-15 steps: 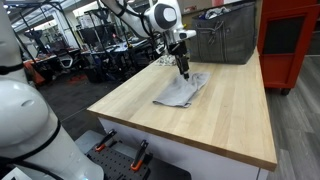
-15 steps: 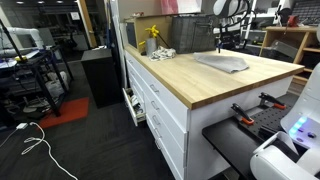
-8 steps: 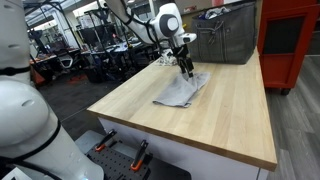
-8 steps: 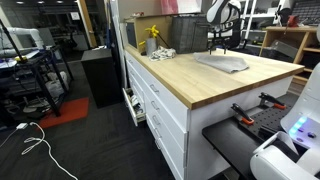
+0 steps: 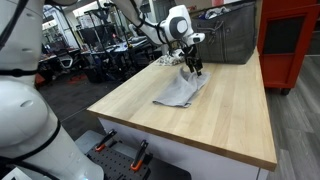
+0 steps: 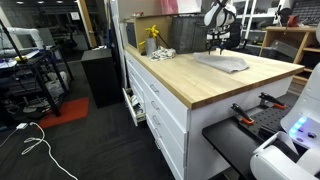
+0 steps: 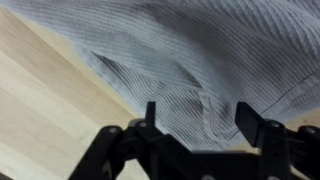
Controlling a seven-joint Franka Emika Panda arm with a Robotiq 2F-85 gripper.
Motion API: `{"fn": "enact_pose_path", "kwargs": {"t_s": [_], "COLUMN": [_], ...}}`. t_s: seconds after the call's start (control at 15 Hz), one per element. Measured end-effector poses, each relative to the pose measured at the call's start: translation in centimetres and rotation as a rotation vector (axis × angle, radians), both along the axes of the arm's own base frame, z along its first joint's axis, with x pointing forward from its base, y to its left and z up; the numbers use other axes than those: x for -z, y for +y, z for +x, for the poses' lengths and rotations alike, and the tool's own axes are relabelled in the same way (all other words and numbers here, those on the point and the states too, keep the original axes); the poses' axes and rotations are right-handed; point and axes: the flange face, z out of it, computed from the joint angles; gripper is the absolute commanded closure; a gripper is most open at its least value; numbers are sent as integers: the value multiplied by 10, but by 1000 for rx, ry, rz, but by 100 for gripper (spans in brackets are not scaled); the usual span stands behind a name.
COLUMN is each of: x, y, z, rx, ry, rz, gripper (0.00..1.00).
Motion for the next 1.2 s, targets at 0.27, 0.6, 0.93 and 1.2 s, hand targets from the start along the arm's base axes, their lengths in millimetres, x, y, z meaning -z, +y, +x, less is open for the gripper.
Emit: {"fn": "enact_pose_path", "kwargs": {"t_s": [0.27,0.6,0.93,1.2], "x": [7,10,0,-14], "y": [9,11,-1,-6], "z": [13,21,20,20], "rx": [-45,-57,-35,-25], "ry": [-9,-19,-34,-55], "rz": [32,46,31,19], "gripper": [80,100,99,99]}}
